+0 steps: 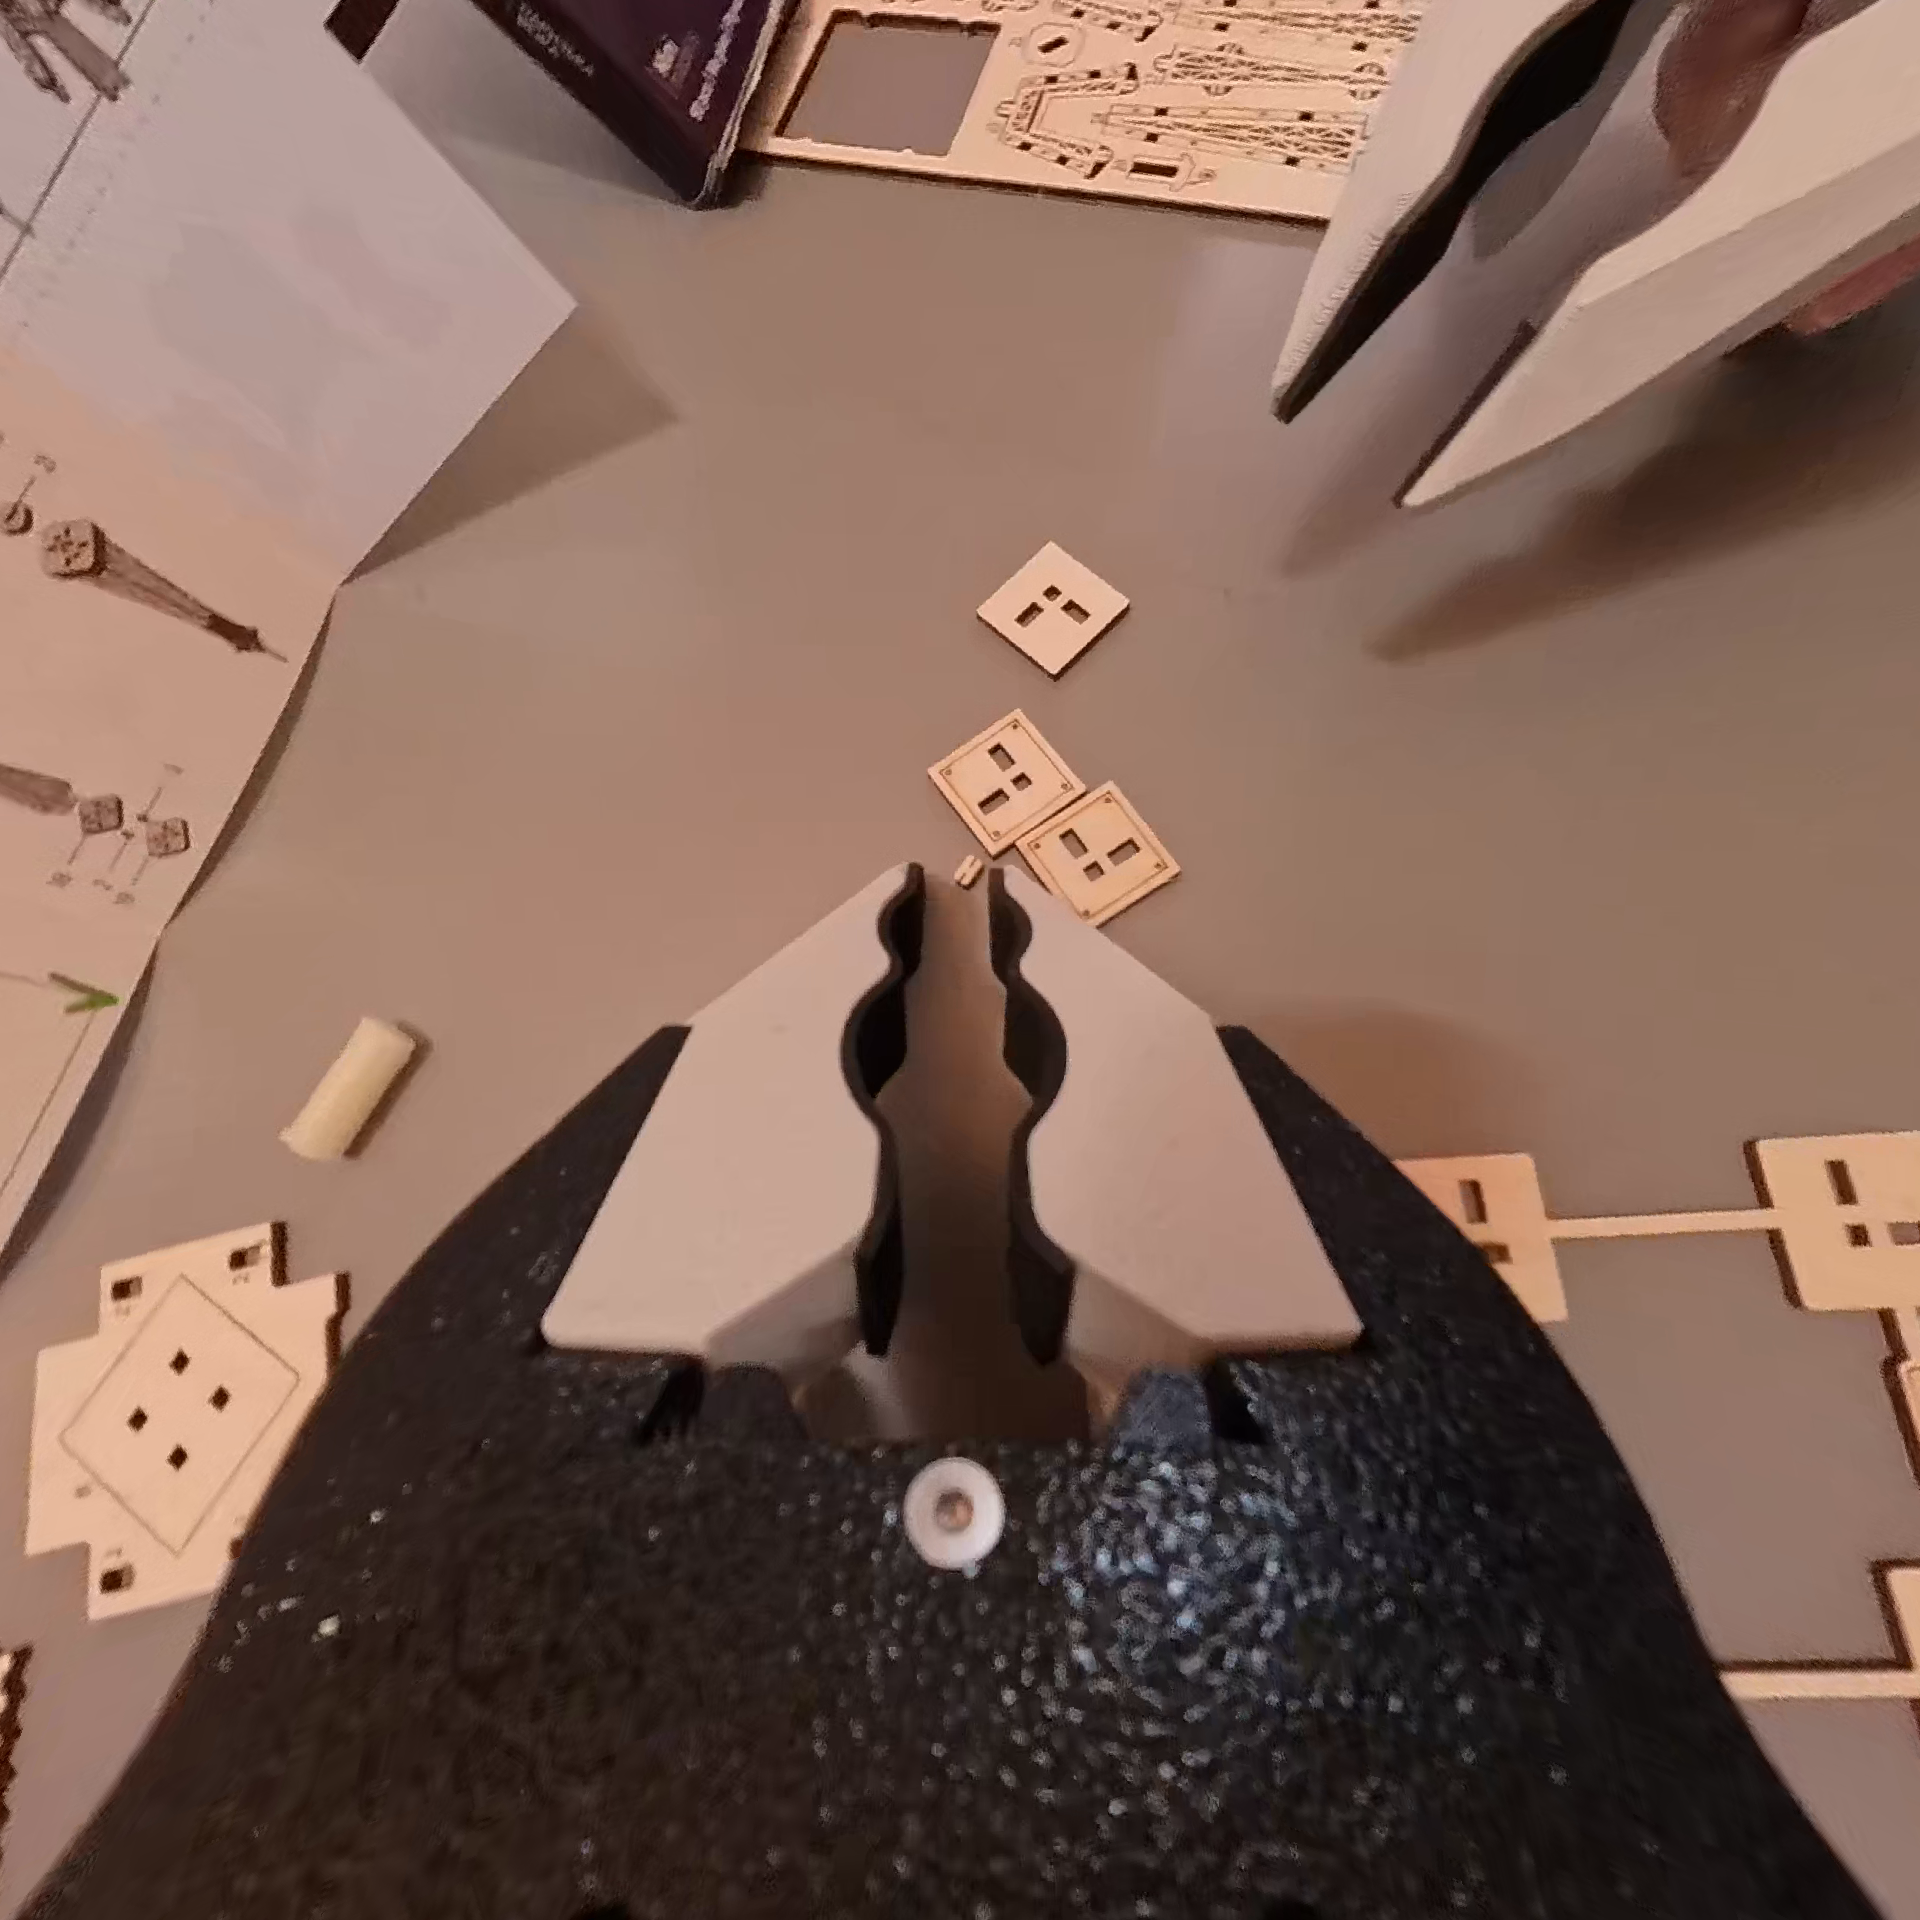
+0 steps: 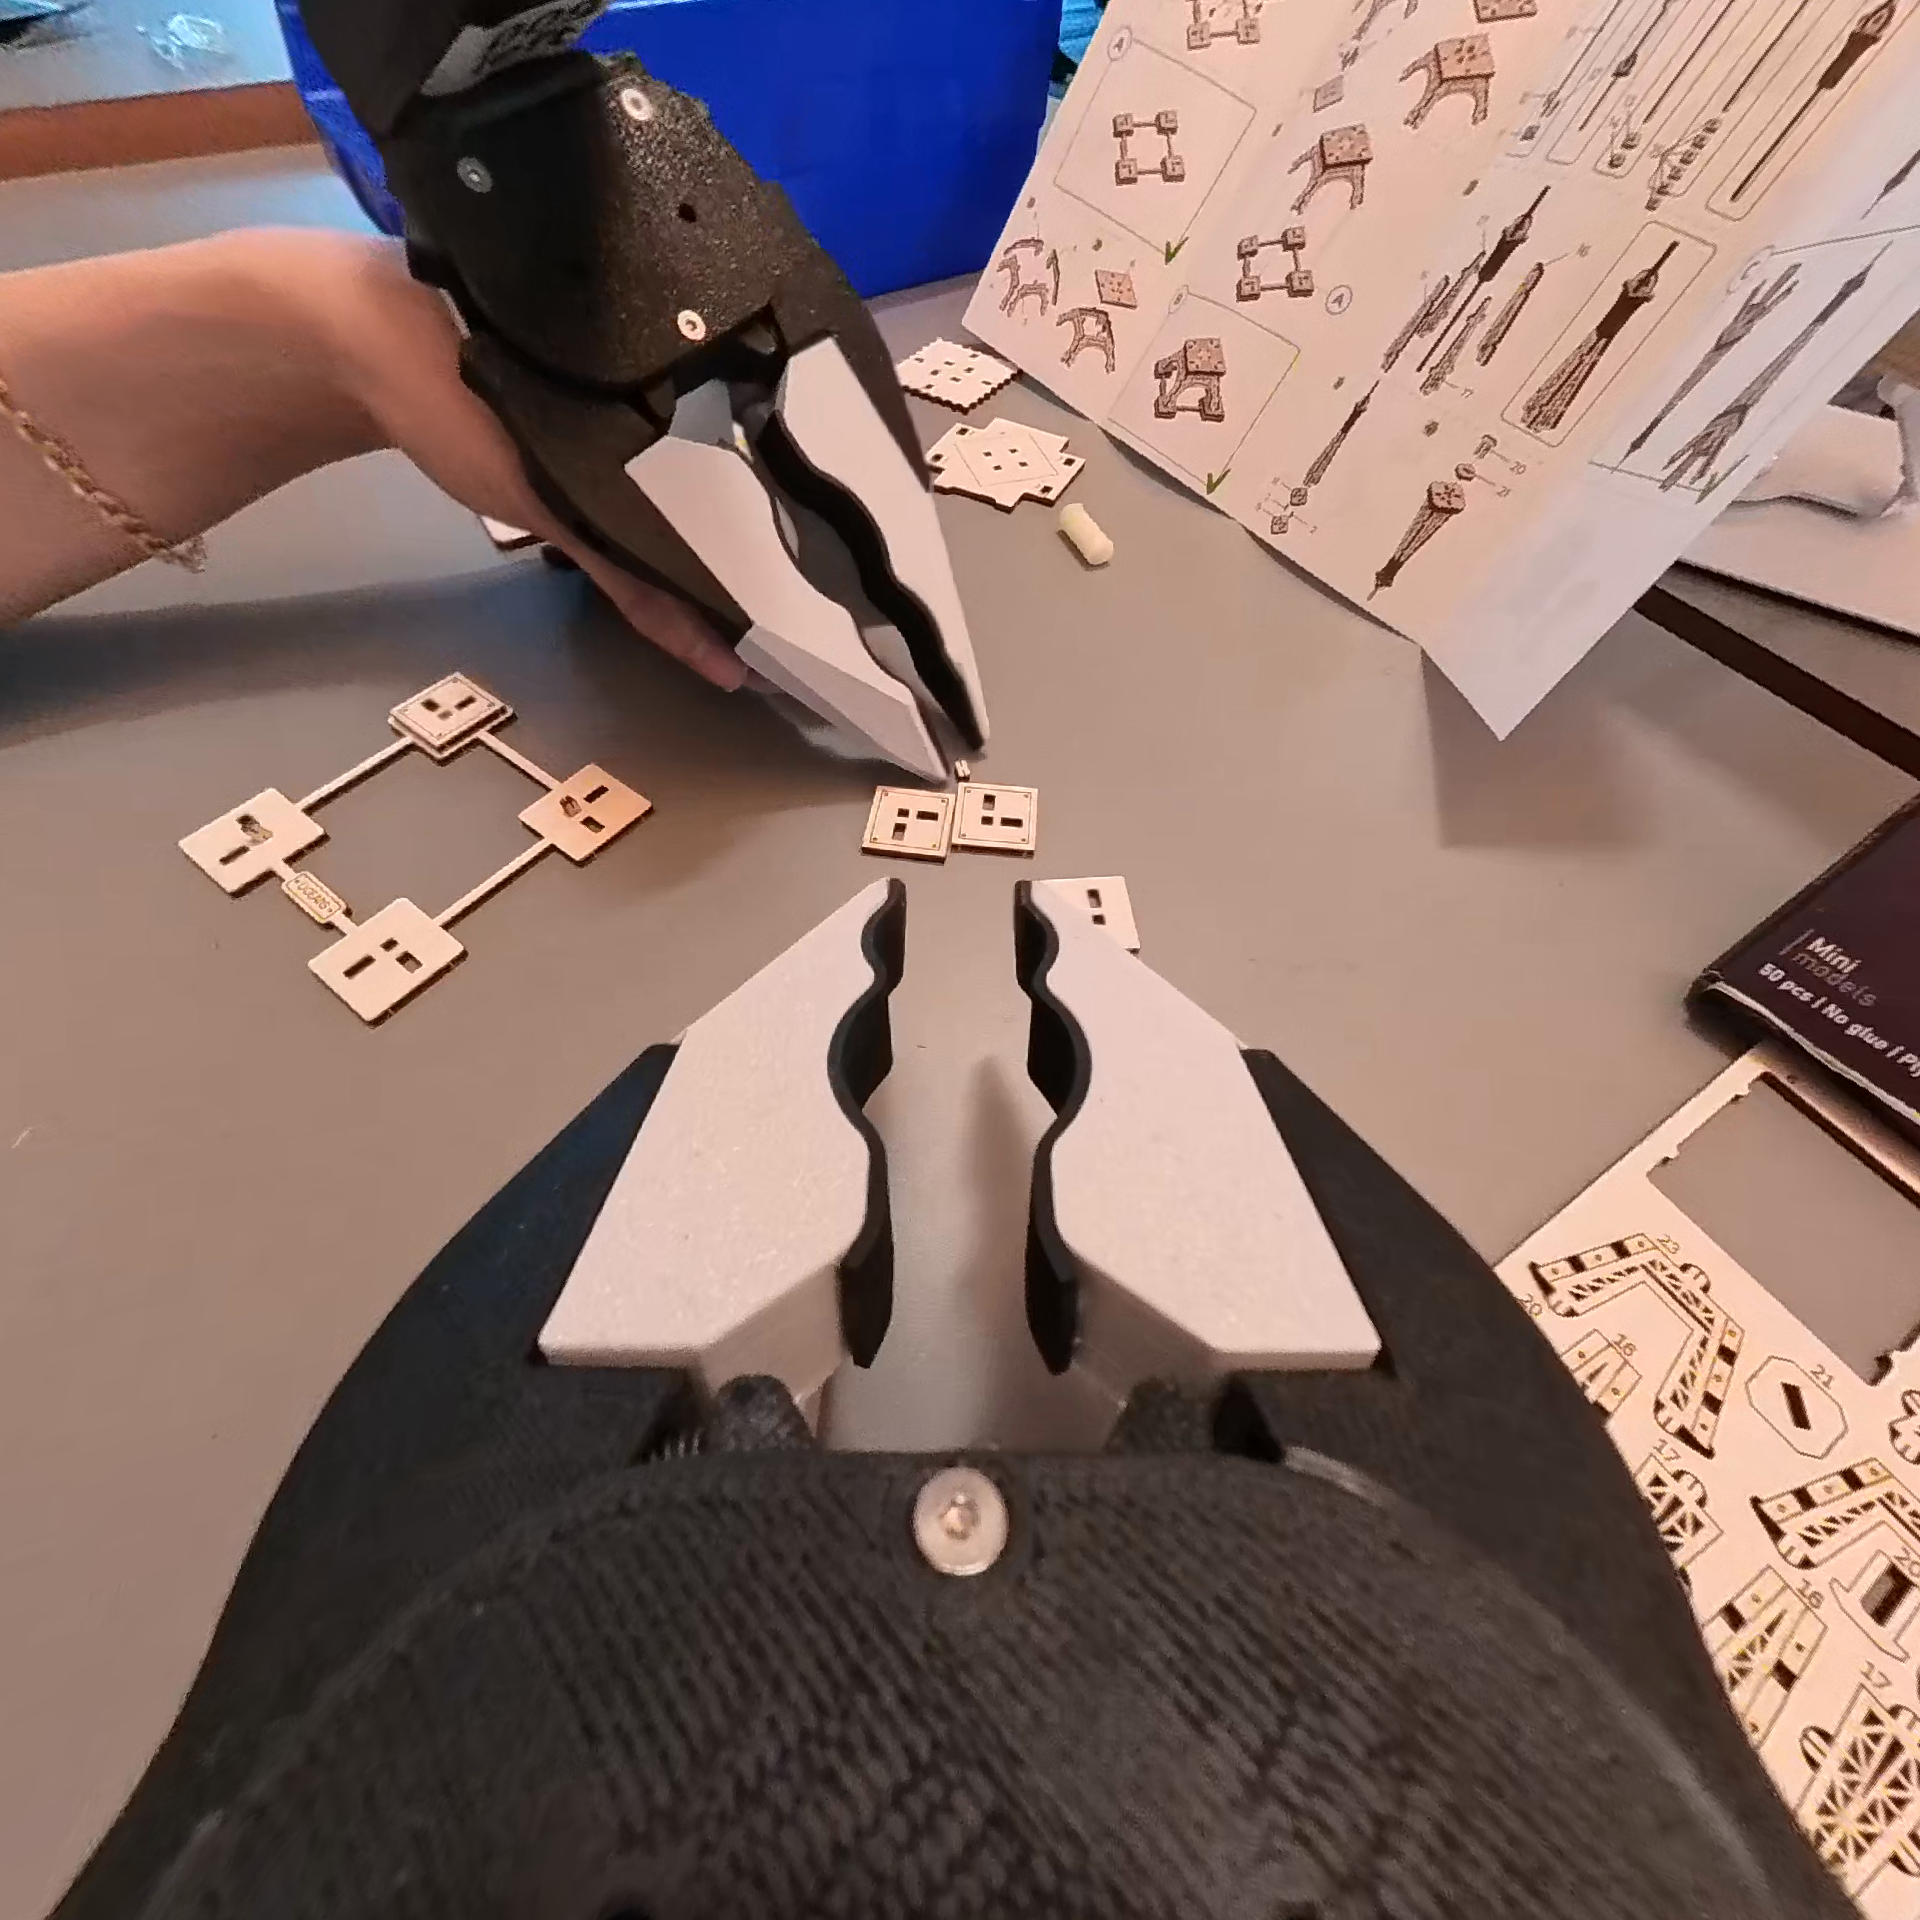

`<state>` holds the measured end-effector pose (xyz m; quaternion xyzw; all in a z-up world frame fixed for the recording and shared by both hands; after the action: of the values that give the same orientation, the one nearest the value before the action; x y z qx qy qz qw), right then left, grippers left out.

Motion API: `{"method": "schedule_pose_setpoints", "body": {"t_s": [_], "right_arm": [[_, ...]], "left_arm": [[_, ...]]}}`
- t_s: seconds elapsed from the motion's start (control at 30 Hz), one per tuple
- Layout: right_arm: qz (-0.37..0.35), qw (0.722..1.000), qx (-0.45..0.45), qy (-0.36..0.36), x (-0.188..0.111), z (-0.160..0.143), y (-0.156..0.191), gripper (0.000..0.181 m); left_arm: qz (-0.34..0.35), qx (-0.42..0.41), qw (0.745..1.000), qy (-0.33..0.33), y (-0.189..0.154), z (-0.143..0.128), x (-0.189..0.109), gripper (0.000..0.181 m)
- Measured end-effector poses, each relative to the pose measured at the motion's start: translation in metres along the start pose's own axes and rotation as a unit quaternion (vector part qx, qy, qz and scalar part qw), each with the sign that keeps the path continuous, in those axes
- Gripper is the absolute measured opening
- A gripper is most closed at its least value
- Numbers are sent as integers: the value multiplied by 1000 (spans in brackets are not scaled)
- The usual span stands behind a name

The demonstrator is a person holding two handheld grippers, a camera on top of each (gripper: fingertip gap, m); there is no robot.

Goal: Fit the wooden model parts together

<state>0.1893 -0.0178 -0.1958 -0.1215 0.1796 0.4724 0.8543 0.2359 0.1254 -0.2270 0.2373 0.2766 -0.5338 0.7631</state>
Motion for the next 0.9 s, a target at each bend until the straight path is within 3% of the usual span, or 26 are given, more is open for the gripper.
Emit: {"method": "schedule_pose_setpoints", "body": {"t_s": [0.03, 0.27, 0.5, 0.67, 0.8, 0.9], "right_arm": [[1, 1000, 0, 1, 0, 0, 0, 19], [5, 1000, 4, 0, 0, 0, 0, 19], [33, 996, 65, -47, -6, 7, 0, 20], [105, 971, 175, -127, -13, 21, 5, 23], [173, 949, 217, -151, -13, 27, 20, 23], [252, 917, 252, -180, -16, 34, 35, 18]], "left_arm": [[-8, 1, 1000, -1, 1, 0, 1, 8], [-39, -17, 999, 1, 1, 1, 2, 1], [66, 46, 996, -46, -16, 19, -16, 0], [193, 165, 960, -119, -63, 48, -45, 0], [257, 242, 921, -166, -103, 56, -59, 0], [303, 272, 898, -169, -121, 54, -67, 0]]}}
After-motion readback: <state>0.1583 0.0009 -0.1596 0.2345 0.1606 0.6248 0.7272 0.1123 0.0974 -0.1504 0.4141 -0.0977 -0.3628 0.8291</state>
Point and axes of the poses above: each gripper's, where its closed fingertips meet, x out along the fingers, z out of its top, y = z × x across the jaws, the point moved 6 cm from there along -x, back along the fingers, and after that the axes turned 2 degrees about -z, right-handed, at the moved point
